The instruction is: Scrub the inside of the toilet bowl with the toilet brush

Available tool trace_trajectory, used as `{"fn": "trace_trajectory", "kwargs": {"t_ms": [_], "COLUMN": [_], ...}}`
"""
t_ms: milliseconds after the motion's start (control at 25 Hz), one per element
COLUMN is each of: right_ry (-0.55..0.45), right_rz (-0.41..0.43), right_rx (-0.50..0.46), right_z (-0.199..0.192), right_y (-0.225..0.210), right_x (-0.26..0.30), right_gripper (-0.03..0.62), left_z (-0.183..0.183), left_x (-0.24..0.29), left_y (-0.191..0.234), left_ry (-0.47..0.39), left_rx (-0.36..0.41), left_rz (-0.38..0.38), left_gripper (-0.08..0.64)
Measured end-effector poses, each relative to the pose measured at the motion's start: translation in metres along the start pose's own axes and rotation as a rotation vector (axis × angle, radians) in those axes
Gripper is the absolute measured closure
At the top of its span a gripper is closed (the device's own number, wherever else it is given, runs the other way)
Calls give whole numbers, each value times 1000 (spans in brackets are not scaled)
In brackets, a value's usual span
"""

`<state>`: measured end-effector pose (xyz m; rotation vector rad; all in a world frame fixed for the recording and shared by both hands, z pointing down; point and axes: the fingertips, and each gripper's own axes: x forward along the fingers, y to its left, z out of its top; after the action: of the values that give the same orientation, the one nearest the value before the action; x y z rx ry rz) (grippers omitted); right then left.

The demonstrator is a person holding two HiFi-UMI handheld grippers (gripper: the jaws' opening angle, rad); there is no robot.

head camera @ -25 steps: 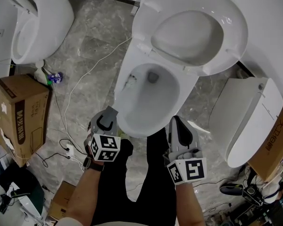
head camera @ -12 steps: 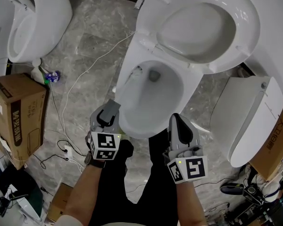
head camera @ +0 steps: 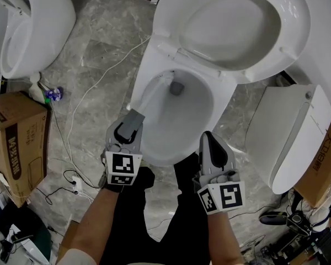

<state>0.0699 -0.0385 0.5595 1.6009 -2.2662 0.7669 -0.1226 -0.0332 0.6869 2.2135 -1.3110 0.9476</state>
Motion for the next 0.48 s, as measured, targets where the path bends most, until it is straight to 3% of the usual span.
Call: {"fn": "trace_trajectory", "kwargs": {"t_ms": [480], "right_ry": [-18], "right_rz": [-16], "right_rx": [-8], "right_z": [-6], "right_y": [-18], "right_x": [17], "right_gripper": [580], "left_z": [22], "left_x": [41], "left_y": [-42], "left_ry": [-84], "left_rx": [37], "left_rz": [-158], "left_gripper": [407]}}
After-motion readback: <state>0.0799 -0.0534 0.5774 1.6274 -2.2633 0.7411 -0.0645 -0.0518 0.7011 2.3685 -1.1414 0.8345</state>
